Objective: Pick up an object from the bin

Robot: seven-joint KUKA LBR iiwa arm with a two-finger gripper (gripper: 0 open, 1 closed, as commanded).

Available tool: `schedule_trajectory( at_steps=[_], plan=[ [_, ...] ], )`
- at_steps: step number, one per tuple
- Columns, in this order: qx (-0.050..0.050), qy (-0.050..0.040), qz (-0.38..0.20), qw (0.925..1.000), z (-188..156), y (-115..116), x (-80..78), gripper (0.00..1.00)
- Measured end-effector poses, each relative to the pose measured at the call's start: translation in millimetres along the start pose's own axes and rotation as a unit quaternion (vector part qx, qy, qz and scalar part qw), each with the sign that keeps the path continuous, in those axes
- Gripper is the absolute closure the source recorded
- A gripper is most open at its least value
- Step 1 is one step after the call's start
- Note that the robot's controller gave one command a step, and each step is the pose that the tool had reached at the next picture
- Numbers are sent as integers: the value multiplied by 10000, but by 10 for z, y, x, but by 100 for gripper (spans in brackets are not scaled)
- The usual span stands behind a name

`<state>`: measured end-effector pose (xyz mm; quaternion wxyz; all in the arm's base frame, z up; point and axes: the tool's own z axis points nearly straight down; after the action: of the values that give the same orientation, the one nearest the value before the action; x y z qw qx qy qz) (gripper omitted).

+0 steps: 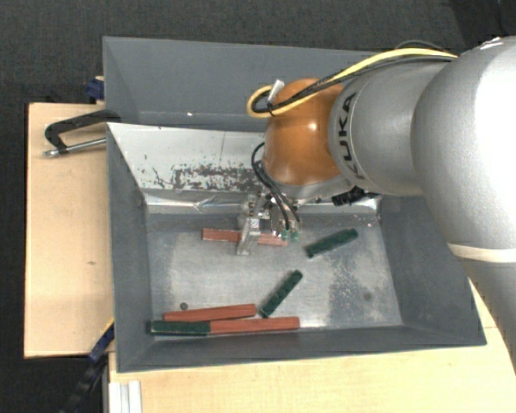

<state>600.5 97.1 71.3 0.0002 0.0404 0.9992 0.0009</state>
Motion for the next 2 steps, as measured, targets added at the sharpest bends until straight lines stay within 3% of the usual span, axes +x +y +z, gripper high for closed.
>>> schedule_trajectory(
  at_steps=[2],
  plan=[
    [2, 14, 0, 10000, -187, -1, 17, 100]
  ],
)
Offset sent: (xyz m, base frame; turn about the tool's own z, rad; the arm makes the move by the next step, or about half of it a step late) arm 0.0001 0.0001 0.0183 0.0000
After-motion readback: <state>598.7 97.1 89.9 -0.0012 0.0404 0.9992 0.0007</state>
